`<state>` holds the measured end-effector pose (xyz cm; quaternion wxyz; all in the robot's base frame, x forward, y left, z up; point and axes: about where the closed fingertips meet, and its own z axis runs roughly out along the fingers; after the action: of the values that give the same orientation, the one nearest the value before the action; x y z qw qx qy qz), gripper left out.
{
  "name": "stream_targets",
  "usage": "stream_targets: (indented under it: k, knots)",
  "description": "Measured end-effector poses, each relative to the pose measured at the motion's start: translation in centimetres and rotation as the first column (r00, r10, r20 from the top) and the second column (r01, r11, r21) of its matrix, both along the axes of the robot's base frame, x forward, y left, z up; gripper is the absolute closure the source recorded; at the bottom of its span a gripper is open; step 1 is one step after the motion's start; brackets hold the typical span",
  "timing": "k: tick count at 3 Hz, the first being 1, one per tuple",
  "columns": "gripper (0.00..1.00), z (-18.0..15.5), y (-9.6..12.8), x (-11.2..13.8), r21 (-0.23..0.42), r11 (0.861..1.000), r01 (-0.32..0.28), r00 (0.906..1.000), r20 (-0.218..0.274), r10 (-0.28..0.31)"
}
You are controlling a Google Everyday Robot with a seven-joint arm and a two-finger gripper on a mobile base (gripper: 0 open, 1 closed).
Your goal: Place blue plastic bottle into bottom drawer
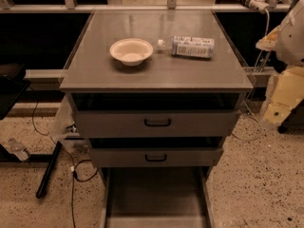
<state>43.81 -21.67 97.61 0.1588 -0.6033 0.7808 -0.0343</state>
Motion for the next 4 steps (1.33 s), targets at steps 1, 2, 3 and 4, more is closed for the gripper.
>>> stream_targets:
  k: [1,2,3,4]
  knots:
    - [0.0,0.2,0.1,0.4,0.0,1.0,-0.003,0.9999,0.012,0.003]
    - [0.0,1.0,1.0,2.9,-0.04,0.999,-0.034,0.9976,0.058,0.036]
    - [0.0,1.4,1.9,6.3,-0.037,0.996,-0.083,0.9913,0.1,0.086]
    - [0.0,1.9,2.0,10.4,-0.002,0.988,-0.151,0.9743,0.168,0.15]
